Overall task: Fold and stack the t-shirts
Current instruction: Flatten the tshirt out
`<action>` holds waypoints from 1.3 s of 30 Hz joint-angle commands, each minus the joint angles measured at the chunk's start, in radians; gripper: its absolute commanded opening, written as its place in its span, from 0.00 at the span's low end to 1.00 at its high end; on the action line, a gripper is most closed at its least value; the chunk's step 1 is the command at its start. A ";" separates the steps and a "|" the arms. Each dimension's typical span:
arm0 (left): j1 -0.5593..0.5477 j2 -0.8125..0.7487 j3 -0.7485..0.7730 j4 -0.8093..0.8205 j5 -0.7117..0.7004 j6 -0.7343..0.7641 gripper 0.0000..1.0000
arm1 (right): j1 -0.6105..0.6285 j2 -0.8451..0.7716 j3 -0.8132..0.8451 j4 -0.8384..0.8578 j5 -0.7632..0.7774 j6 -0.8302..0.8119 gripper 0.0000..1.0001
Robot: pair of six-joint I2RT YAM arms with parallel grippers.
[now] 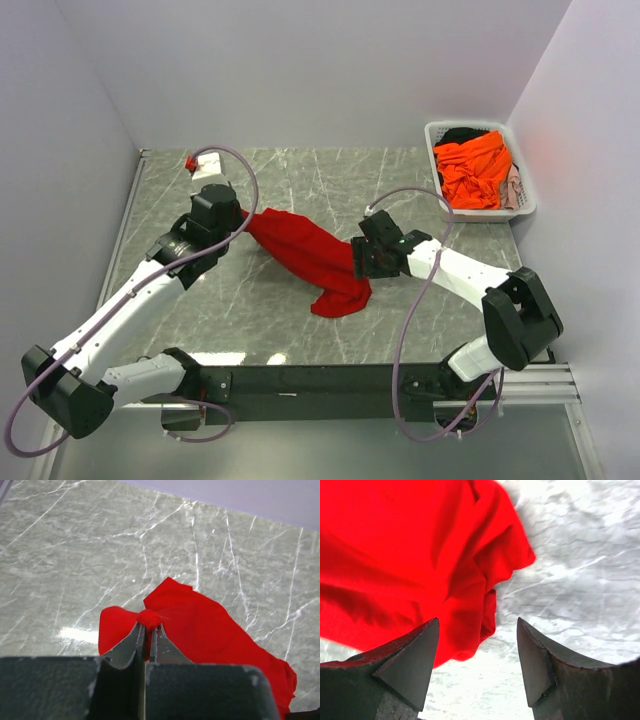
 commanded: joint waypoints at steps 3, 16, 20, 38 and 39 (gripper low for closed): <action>0.004 -0.040 0.038 -0.082 -0.028 -0.013 0.01 | 0.001 -0.033 -0.022 0.069 -0.110 0.000 0.71; 0.007 -0.073 0.021 -0.121 -0.077 -0.025 0.01 | -0.006 0.102 -0.085 0.197 -0.244 0.032 0.62; 0.074 -0.044 0.029 -0.089 -0.071 -0.010 0.01 | -0.012 0.087 -0.024 0.128 -0.114 0.011 0.11; 0.338 0.188 0.819 0.023 0.112 0.171 0.01 | -0.084 -0.178 0.764 -0.139 0.308 -0.197 0.02; 0.338 0.141 0.793 0.036 0.115 0.173 0.01 | -0.084 -0.191 0.740 -0.129 0.296 -0.195 0.02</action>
